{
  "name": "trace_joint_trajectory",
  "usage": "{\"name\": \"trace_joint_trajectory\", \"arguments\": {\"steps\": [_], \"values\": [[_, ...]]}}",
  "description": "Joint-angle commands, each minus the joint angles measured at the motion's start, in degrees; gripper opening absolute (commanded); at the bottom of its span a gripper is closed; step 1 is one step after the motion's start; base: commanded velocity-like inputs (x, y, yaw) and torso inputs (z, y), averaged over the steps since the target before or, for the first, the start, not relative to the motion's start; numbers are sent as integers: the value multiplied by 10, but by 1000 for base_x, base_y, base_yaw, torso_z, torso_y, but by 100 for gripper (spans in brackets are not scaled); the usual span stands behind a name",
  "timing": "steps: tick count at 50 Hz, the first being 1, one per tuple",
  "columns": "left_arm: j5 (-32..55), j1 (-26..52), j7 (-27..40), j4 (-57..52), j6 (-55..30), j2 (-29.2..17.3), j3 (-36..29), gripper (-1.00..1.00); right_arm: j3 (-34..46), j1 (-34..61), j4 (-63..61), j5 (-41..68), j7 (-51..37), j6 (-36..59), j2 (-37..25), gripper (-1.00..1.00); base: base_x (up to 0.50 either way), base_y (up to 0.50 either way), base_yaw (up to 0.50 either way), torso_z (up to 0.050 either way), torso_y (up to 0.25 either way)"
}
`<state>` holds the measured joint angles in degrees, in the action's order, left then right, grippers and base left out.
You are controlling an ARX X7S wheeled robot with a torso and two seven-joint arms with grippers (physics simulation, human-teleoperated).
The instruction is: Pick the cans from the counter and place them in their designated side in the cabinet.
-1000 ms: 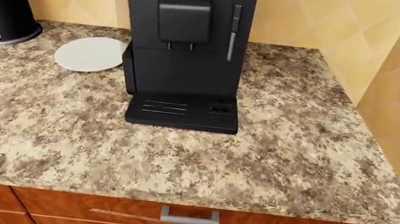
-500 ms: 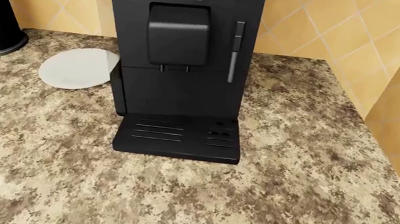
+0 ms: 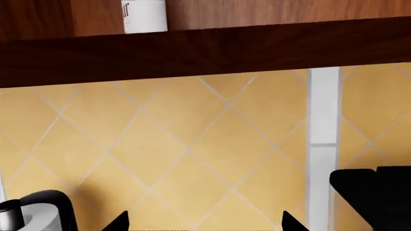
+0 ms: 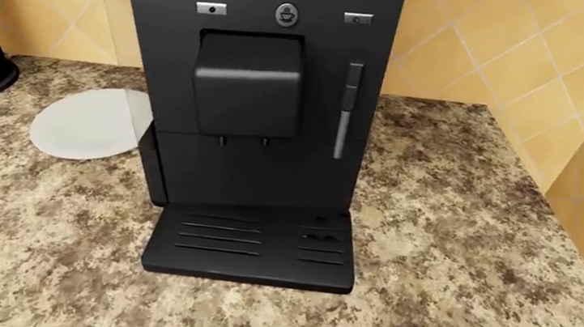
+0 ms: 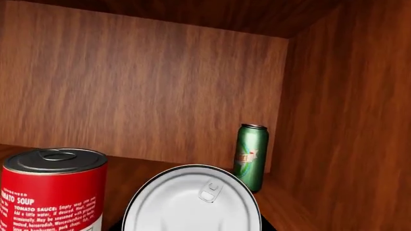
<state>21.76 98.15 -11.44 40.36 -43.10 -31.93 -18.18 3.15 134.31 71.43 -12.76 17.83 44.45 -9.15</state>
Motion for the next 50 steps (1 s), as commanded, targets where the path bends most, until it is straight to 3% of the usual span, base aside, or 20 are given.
{"name": "trace_joint_trajectory", "arguments": {"steps": [1, 23, 24, 50], "values": [[2, -7, 4, -8, -3, -4, 3, 100, 2, 7, -8, -2, 7, -5, 0, -100, 0, 0, 0, 0, 0], [0, -1, 7, -9, -6, -4, 1, 100, 2, 7, -8, -2, 7, -5, 0, -100, 0, 0, 0, 0, 1], [-1, -1, 7, -7, -4, -4, 1, 100, 2, 7, -8, -2, 7, -5, 0, 100, 0, 0, 0, 0, 0], [0, 0, 8, -8, -1, -6, 4, 100, 2, 7, -8, -2, 7, -5, 0, 100, 0, 0, 0, 0, 0]]}}
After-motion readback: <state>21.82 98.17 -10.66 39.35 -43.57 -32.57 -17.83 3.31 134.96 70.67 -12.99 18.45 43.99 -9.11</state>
